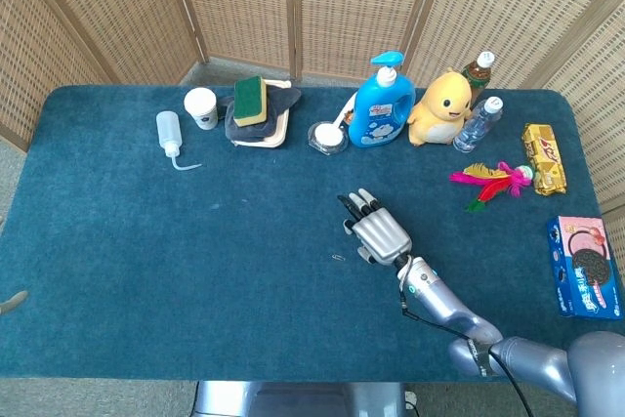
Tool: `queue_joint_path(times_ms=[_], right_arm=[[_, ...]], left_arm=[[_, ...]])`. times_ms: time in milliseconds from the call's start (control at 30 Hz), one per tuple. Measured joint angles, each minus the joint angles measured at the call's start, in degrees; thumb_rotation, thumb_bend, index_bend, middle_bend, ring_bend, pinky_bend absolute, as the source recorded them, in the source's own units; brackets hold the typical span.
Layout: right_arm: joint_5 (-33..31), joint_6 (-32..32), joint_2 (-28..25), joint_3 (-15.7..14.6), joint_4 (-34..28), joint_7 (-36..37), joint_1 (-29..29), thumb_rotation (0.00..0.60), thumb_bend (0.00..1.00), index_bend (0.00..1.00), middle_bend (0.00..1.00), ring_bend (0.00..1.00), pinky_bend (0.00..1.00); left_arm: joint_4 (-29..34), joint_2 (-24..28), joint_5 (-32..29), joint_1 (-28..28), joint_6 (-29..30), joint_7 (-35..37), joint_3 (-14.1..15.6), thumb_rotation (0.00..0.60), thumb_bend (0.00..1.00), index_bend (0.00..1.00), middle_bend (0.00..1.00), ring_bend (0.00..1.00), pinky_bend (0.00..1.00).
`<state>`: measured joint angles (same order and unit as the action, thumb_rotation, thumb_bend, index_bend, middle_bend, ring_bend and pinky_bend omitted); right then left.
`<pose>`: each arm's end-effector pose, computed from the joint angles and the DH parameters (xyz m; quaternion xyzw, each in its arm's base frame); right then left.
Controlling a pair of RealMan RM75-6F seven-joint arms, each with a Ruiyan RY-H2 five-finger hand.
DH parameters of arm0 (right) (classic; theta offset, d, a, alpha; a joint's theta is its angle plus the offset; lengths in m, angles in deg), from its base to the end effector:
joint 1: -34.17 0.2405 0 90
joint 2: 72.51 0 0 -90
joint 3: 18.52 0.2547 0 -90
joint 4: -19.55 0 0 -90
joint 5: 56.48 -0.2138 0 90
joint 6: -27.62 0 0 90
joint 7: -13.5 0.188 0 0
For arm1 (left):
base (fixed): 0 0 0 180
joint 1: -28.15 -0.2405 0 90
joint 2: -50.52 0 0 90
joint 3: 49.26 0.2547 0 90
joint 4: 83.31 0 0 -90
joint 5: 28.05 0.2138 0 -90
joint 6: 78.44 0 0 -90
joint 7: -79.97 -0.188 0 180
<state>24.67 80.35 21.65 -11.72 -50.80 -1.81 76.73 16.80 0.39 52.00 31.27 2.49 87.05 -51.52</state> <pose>-0.1456 -0.3813 -0.0680 0.8132 -0.2568 0.3448 0.3924 -0.3284 0.2106 0.2140 -0.5609 -0.4435 -0.3475 0.6066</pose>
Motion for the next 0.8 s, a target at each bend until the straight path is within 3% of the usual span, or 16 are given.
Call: queue_joint_path(times_ms=[233,567,800], right_arm=[[0.6,3.4,1.4,0.8,2.3,0.9,-0.4,0.6,0.35,0.4,0.0,0.0,0.05],[1.4,2.4,-3.6,-0.8,-4.9,1.1,-0.9,0.6,0.35,0.37,0.0,0.0,0.05],[0.5,0.3,-3.8,-2.0,-4.6,-0.2,-0.9,0.6,0.35,0.3,0.0,0.0,0.05]], left_arm=[[-0.1,0.2,0.0,-0.1,0.1,0.5,0.0,0.6,0.22,0.0,0.0,0.0,0.0],[-0.3,0.2,0.0,0.1,-0.2,0.8,0.0,0.6,0.22,0.0,0.0,0.0,0.0],[-0.1,0.3,0.2,-0.1,0.0,0.7,0.1,0.6,0.22,0.0,0.0,0.0,0.0]])
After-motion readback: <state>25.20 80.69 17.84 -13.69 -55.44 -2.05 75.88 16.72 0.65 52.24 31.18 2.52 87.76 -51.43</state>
